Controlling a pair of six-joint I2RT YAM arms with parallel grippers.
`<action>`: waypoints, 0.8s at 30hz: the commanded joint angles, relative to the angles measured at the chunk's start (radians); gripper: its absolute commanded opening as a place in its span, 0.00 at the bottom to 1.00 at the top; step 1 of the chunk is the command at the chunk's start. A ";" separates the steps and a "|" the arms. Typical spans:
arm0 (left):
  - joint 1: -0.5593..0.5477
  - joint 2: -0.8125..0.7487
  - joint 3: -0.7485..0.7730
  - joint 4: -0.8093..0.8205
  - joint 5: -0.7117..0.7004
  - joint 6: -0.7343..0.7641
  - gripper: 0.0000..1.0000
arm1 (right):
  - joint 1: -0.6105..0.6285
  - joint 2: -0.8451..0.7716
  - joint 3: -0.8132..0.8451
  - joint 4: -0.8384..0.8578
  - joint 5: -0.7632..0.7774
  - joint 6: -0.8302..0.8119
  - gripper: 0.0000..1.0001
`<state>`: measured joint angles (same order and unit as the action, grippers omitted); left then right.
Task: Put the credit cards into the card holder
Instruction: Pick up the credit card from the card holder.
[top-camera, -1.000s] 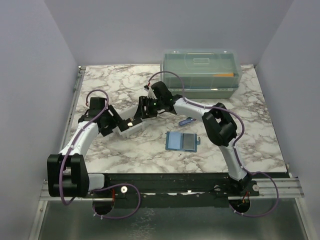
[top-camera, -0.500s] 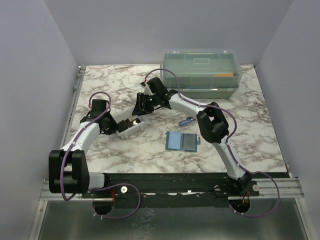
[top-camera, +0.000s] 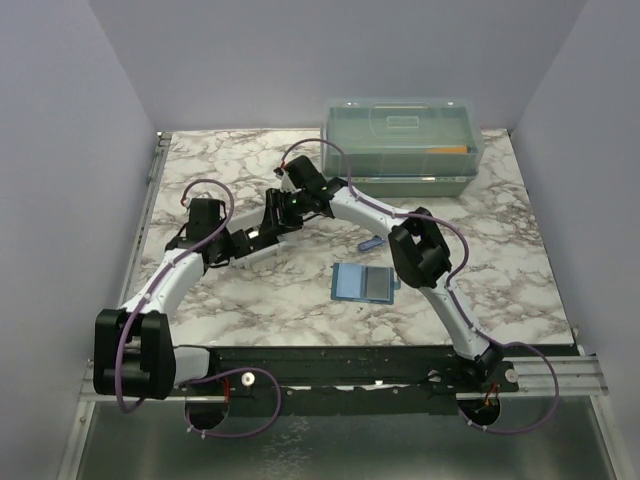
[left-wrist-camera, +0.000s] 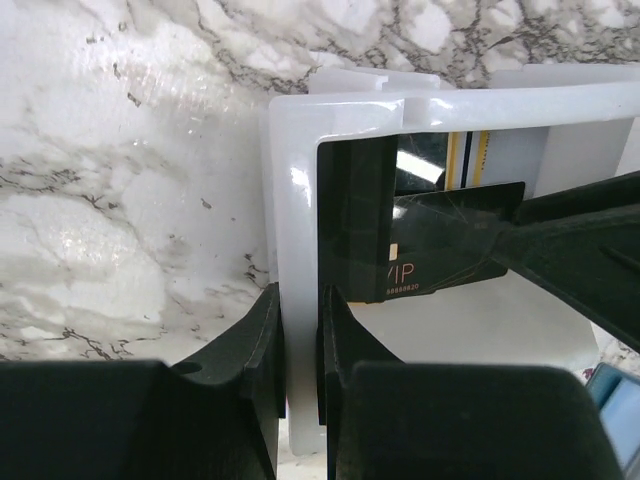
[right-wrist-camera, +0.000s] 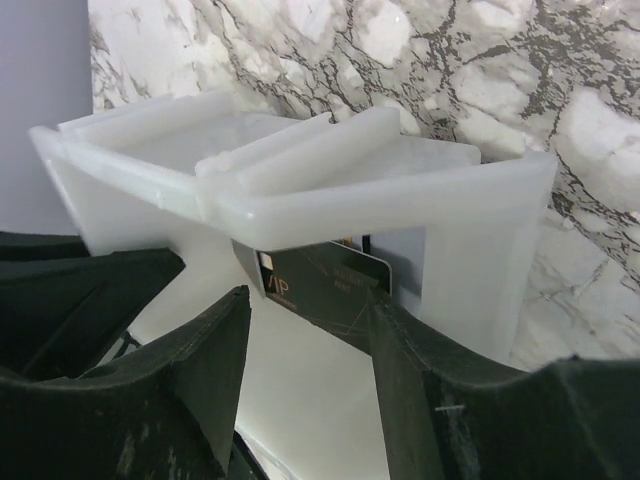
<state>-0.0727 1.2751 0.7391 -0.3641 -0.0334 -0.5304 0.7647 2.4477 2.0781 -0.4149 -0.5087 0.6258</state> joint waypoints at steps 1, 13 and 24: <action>-0.067 -0.085 -0.033 0.091 -0.148 0.038 0.00 | 0.005 -0.018 0.055 -0.121 0.126 -0.055 0.57; -0.101 -0.129 -0.084 0.092 -0.166 -0.001 0.00 | 0.015 -0.076 -0.012 -0.183 0.218 -0.109 0.72; -0.108 -0.094 -0.081 0.076 -0.191 -0.044 0.00 | 0.027 -0.088 -0.031 -0.211 0.268 -0.103 0.75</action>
<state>-0.1810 1.1809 0.6575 -0.3077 -0.1627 -0.5507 0.7986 2.3615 2.0575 -0.5629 -0.3180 0.5335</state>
